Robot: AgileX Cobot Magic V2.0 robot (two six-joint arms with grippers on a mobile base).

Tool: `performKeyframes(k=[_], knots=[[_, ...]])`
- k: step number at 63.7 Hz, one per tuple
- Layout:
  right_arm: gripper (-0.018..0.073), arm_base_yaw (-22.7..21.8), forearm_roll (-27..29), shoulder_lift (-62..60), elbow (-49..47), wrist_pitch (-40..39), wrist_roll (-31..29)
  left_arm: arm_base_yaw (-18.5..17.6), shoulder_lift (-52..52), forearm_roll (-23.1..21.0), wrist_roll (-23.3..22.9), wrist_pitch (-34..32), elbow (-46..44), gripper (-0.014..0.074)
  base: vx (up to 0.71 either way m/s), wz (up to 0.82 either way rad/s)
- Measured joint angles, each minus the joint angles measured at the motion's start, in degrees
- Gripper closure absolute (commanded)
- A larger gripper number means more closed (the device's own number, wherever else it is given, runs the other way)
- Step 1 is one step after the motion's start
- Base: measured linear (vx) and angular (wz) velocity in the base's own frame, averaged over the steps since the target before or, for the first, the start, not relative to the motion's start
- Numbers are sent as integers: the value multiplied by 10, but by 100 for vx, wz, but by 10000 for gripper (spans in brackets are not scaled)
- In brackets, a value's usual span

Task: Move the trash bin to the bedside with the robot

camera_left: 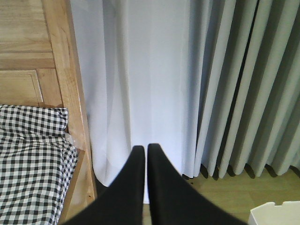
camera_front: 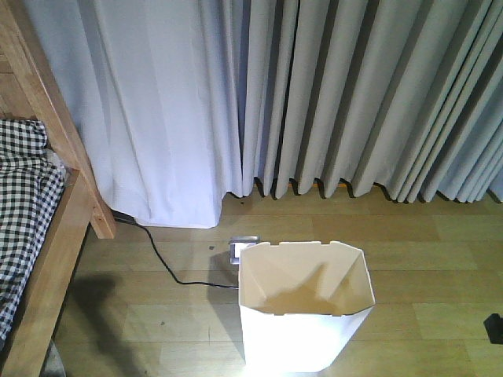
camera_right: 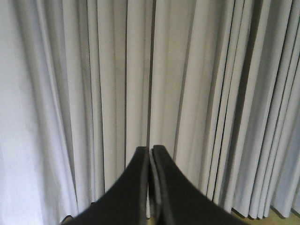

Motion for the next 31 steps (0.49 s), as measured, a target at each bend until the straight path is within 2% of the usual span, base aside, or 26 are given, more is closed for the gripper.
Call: performKeyframes(k=[31], knots=[[568, 0, 0, 0, 0, 1, 0, 0, 0, 0, 0, 0, 0, 602, 0, 0]])
